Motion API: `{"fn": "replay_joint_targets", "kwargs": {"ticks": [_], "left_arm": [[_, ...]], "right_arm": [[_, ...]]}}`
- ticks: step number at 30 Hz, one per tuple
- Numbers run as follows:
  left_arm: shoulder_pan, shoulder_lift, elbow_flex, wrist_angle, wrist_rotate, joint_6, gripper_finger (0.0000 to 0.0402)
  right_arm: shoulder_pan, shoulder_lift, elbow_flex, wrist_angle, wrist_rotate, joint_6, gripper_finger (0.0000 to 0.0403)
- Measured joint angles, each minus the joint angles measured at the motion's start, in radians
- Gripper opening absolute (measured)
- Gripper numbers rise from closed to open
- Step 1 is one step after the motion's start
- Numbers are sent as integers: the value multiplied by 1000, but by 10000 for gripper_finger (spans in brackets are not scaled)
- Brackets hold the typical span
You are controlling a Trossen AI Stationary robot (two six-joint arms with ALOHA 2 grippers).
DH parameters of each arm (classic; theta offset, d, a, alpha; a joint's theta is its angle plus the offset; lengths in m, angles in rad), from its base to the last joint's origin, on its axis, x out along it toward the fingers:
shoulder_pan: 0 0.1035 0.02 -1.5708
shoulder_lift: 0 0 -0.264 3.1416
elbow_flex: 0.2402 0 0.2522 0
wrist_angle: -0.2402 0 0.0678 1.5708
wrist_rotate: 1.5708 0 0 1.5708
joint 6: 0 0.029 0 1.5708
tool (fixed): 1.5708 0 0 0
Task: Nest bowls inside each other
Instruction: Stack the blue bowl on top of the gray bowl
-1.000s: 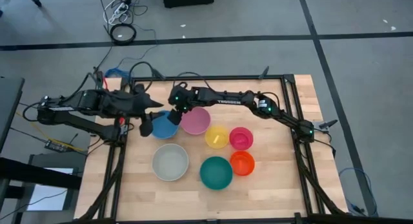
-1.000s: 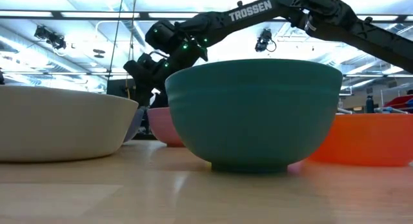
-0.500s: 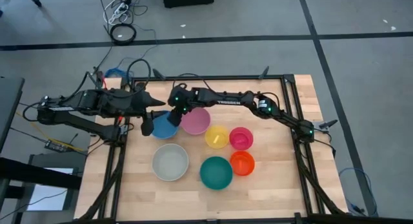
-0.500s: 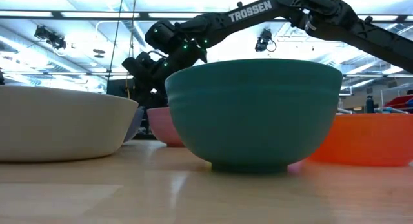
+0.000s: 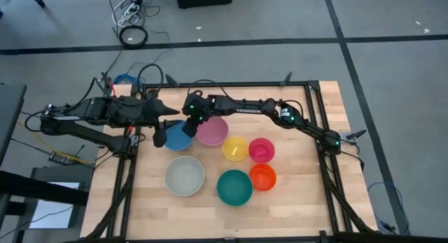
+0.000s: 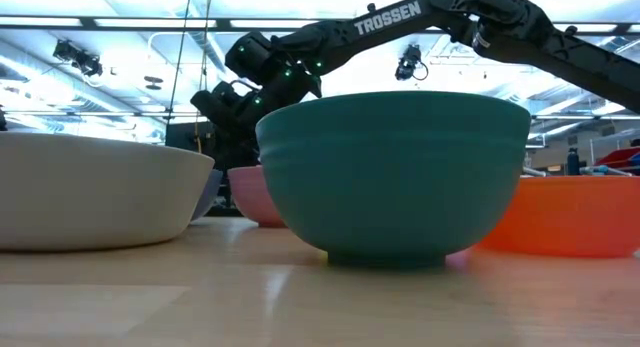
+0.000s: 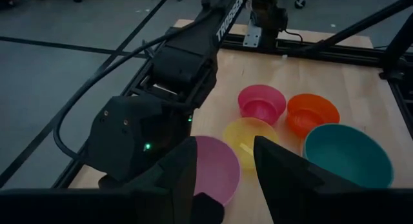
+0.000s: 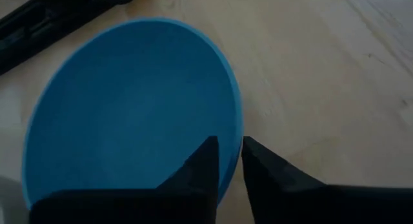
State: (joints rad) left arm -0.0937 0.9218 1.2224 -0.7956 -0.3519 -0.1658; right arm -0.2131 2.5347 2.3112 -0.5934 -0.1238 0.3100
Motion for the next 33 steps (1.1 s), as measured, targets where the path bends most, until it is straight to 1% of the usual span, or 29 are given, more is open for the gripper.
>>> {"fn": "replay_joint_targets", "kwargs": {"ticks": [7, 12, 20, 24, 26, 33], "left_arm": [[0, 0, 0, 0, 0, 0, 163], [0, 0, 0, 0, 0, 0, 163], [0, 0, 0, -1, 0, 0, 163], [0, 0, 0, -1, -5, 0, 163], [0, -4, 0, -2, -7, 0, 163], [0, -19, 0, -3, -22, 1, 163]], "right_arm": [[0, 0, 0, 0, 0, -13, 26], [0, 0, 0, 2, 26, -25, 4], [-10, 0, 0, 29, 27, -23, 2], [-15, -4, 0, 48, -20, -23, 1], [-15, -13, 12, 24, -36, -27, 1], [6, -98, 46, -14, -57, -58, 0]]}}
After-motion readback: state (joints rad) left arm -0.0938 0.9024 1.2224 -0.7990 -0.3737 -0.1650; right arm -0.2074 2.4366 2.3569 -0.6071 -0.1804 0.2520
